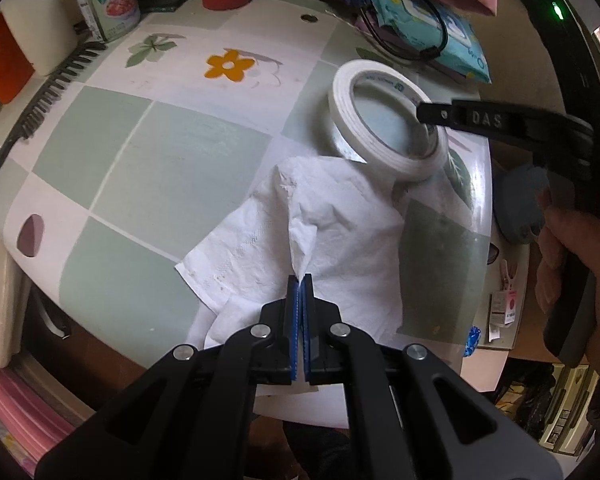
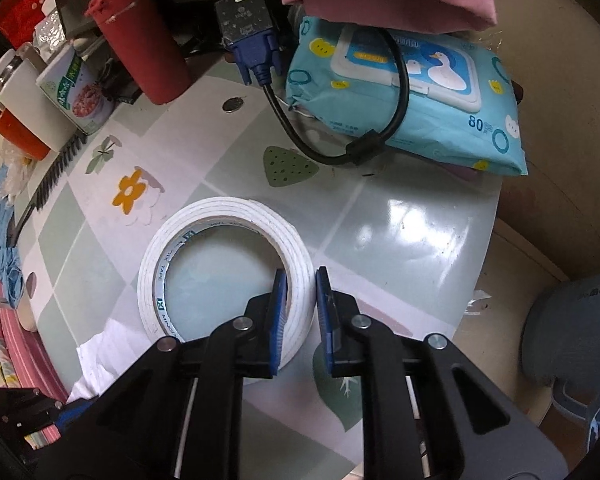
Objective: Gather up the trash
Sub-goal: 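Grasp the white tape roll rim with the right gripper while the left holds the tissue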
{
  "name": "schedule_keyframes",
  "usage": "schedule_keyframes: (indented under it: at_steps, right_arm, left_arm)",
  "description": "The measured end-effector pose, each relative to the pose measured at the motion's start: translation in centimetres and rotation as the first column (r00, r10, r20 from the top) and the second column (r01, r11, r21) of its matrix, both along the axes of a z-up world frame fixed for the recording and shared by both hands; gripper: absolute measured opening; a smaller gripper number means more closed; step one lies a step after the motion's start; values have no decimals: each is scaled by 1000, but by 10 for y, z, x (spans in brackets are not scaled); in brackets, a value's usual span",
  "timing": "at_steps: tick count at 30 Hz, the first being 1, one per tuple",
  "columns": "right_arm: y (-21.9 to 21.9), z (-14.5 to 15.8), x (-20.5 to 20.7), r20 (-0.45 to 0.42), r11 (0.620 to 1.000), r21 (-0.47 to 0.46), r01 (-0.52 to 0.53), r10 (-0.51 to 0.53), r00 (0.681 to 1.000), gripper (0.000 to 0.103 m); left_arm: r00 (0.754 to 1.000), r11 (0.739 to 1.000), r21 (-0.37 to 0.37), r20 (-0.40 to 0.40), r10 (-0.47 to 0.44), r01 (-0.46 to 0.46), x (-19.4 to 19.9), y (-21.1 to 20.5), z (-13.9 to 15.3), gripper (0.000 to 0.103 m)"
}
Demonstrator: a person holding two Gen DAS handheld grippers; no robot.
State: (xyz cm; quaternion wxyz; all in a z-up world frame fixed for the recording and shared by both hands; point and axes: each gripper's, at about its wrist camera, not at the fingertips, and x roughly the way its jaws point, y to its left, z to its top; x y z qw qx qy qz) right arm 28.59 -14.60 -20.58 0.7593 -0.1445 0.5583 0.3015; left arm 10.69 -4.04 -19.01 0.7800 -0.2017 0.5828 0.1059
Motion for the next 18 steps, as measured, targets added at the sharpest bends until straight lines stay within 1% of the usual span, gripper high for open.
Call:
schedule_keyframes:
  at_steps: [6, 9, 12, 18]
  right_arm:
    - [-9, 11, -11, -4, 1000, 19, 23, -23, 1000, 15]
    - [-18, 17, -24, -5, 999, 22, 37, -37, 999, 15]
    - [-23, 21, -36, -7, 998, 24, 53, -52, 999, 15]
    - [-26, 27, -78, -7, 997, 17, 80, -80, 997, 15]
  left_arm:
    - [1000, 1000, 9, 26, 14, -14, -12, 9, 17, 2]
    - [999, 1000, 4, 35, 24, -24, -21, 14, 23, 2]
    - [999, 1000, 11, 42, 10, -10, -29, 16, 29, 2]
    - [998, 999, 20, 54, -29, 28, -48, 19, 38, 2]
